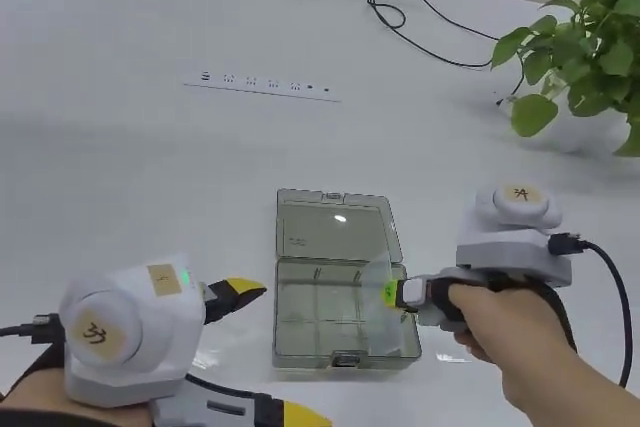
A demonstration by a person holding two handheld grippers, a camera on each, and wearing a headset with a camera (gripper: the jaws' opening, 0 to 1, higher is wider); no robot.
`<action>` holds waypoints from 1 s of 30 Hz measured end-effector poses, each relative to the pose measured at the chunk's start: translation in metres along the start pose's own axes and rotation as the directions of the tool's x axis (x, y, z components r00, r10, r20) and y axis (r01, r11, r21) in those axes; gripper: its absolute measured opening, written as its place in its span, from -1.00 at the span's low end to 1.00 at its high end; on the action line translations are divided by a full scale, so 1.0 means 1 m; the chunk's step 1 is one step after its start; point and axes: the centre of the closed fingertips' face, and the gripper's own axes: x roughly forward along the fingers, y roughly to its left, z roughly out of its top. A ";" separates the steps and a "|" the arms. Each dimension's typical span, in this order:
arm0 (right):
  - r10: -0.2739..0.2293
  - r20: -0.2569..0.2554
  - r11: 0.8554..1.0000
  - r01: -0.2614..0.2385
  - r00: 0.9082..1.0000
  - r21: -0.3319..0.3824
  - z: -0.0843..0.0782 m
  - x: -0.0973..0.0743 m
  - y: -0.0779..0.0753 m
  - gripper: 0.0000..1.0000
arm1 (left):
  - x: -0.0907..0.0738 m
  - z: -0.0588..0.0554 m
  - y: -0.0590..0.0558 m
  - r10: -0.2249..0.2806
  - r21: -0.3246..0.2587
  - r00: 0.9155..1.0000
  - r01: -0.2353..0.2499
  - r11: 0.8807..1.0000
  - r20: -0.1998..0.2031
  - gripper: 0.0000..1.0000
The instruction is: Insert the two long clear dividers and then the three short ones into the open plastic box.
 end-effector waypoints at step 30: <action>-0.005 -0.043 0.999 0.003 0.999 -0.048 -0.001 0.004 0.003 -0.87 | 0.001 0.000 0.002 -0.001 -0.007 1.000 0.001 1.000 0.001 0.75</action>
